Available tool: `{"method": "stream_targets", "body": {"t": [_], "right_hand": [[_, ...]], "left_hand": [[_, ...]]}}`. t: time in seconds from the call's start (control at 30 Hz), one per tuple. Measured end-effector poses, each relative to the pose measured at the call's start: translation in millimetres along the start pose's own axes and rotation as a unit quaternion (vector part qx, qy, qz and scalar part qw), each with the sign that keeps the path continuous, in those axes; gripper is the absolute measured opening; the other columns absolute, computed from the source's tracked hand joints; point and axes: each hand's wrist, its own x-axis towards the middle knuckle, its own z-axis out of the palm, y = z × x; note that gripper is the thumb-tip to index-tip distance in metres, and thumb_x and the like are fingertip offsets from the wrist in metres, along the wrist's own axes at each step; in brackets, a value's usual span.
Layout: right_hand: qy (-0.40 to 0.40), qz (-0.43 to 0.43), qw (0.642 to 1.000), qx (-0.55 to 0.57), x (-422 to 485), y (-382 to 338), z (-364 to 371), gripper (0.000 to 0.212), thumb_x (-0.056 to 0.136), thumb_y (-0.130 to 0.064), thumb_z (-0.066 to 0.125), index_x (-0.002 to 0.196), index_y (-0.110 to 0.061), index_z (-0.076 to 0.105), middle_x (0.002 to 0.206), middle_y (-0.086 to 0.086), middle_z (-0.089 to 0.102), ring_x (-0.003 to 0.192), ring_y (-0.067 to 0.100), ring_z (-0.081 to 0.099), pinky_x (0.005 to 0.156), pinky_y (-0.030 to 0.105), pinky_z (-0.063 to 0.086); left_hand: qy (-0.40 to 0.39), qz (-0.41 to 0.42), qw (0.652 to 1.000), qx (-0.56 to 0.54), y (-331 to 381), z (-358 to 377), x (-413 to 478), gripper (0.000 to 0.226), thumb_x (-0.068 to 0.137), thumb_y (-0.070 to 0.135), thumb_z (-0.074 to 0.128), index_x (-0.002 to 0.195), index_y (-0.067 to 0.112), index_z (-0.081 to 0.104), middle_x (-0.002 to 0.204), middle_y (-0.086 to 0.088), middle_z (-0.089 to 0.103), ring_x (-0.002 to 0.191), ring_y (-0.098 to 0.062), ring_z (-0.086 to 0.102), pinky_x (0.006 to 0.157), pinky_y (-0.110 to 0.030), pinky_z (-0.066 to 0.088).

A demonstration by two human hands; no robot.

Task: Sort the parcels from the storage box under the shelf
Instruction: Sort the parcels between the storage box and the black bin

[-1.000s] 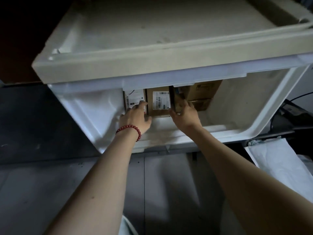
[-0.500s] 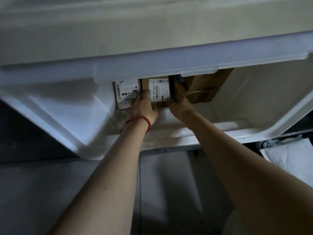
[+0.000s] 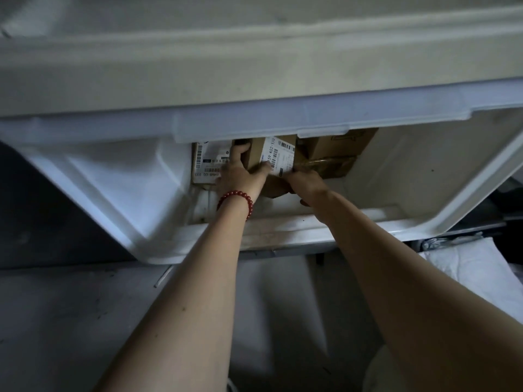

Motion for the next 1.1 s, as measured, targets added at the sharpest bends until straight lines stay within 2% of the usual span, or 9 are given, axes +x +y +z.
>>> {"method": "stream_targets", "body": {"t": [0.13, 0.23, 0.33, 0.43, 0.57, 0.7, 0.83, 1.0, 1.1], "right_hand": [[-0.006, -0.020, 0.999, 0.044, -23.6, -1.6, -7.6, 0.031, 0.096, -0.023, 0.050, 0.126, -0.021, 0.057, 0.109, -0.001, 0.059, 0.083, 0.009, 0.053, 0.063, 0.021, 0.039], [-0.014, -0.037, 0.998, 0.052, -46.8, -4.6, -10.5, 0.031, 0.096, -0.023, 0.051, 0.126, -0.015, 0.058, 0.127, 0.005, 0.061, 0.112, 0.022, 0.057, 0.097, 0.038, 0.047], [0.005, -0.014, 0.997, 0.073, -65.4, -6.7, -11.5, 0.039, 0.098, -0.032, 0.048, 0.131, -0.012, 0.055, 0.134, 0.010, 0.056, 0.124, 0.029, 0.051, 0.108, 0.044, 0.039], [0.069, -0.010, 0.995, 0.068, -89.0, -10.4, -16.9, 0.040, 0.096, -0.035, 0.051, 0.130, -0.014, 0.051, 0.125, 0.009, 0.060, 0.116, 0.030, 0.055, 0.102, 0.039, 0.042], [0.126, -0.018, 0.982, 0.139, -117.8, -11.1, -25.1, 0.041, 0.094, -0.029, 0.052, 0.132, -0.017, 0.043, 0.105, 0.002, 0.057, 0.103, 0.025, 0.055, 0.089, 0.034, 0.042], [0.102, -0.056, 0.988, 0.104, -150.3, -14.6, -29.5, 0.043, 0.095, -0.032, 0.049, 0.137, -0.023, 0.042, 0.103, -0.001, 0.053, 0.097, 0.020, 0.047, 0.075, 0.026, 0.040], [0.068, -0.064, 0.992, 0.089, -178.0, -17.5, -34.5, 0.033, 0.093, -0.040, 0.052, 0.121, -0.021, 0.049, 0.115, 0.002, 0.060, 0.112, 0.023, 0.056, 0.100, 0.039, 0.043], [0.059, -0.072, 0.990, 0.108, -200.7, -20.1, -40.2, 0.023, 0.093, -0.040, 0.053, 0.107, -0.023, 0.046, 0.113, 0.003, 0.063, 0.111, 0.021, 0.057, 0.100, 0.039, 0.044], [0.031, -0.076, 0.986, 0.144, -209.9, -21.0, -41.3, 0.016, 0.094, -0.024, 0.052, 0.109, -0.022, 0.047, 0.105, 0.003, 0.062, 0.099, 0.019, 0.057, 0.084, 0.035, 0.043]], "left_hand": [[-0.006, 0.027, 0.992, -0.124, 15.7, -6.5, -21.4, 0.051, 0.082, 0.029, 0.070, 0.127, 0.034, 0.045, 0.131, -0.005, 0.051, 0.110, -0.020, 0.056, 0.090, -0.030, 0.049], [-0.009, 0.013, 0.983, -0.182, 20.9, -20.1, -37.5, 0.049, 0.085, 0.019, 0.068, 0.127, 0.031, 0.047, 0.131, -0.007, 0.051, 0.105, -0.020, 0.059, 0.080, -0.025, 0.052], [-0.015, -0.001, 0.979, -0.203, 23.6, -39.7, -53.7, 0.040, 0.086, 0.019, 0.067, 0.119, 0.034, 0.050, 0.113, 0.004, 0.058, 0.084, -0.008, 0.060, 0.059, -0.015, 0.050], [-0.027, 0.011, 0.983, -0.180, 29.9, -62.4, -77.5, 0.034, 0.081, 0.021, 0.073, 0.104, 0.037, 0.054, 0.109, 0.003, 0.063, 0.089, -0.013, 0.063, 0.075, -0.030, 0.056], [-0.038, 0.019, 0.982, -0.182, 36.2, -82.7, -114.0, 0.030, 0.076, 0.022, 0.078, 0.090, 0.037, 0.057, 0.106, 0.005, 0.064, 0.096, -0.018, 0.064, 0.087, -0.039, 0.054], [-0.020, 0.032, 0.978, -0.206, 44.2, -101.6, -150.5, 0.031, 0.076, 0.023, 0.078, 0.095, 0.035, 0.057, 0.101, 0.007, 0.063, 0.086, -0.008, 0.062, 0.074, -0.027, 0.053], [0.022, 0.030, 0.972, -0.234, 50.4, -120.1, -181.9, 0.039, 0.075, 0.028, 0.079, 0.106, 0.032, 0.055, 0.105, 0.006, 0.061, 0.085, -0.006, 0.060, 0.060, -0.020, 0.047], [0.048, 0.090, 0.965, -0.243, 44.2, -131.9, -212.1, 0.053, 0.067, 0.027, 0.085, 0.106, 0.033, 0.050, 0.124, 0.003, 0.048, 0.098, -0.002, 0.054, 0.069, -0.016, 0.048], [0.031, 0.133, 0.966, -0.221, 34.7, -138.2, -223.4, 0.068, 0.060, 0.019, 0.089, 0.110, 0.037, 0.046, 0.130, 0.005, 0.043, 0.107, 0.003, 0.049, 0.081, -0.011, 0.044]]}}
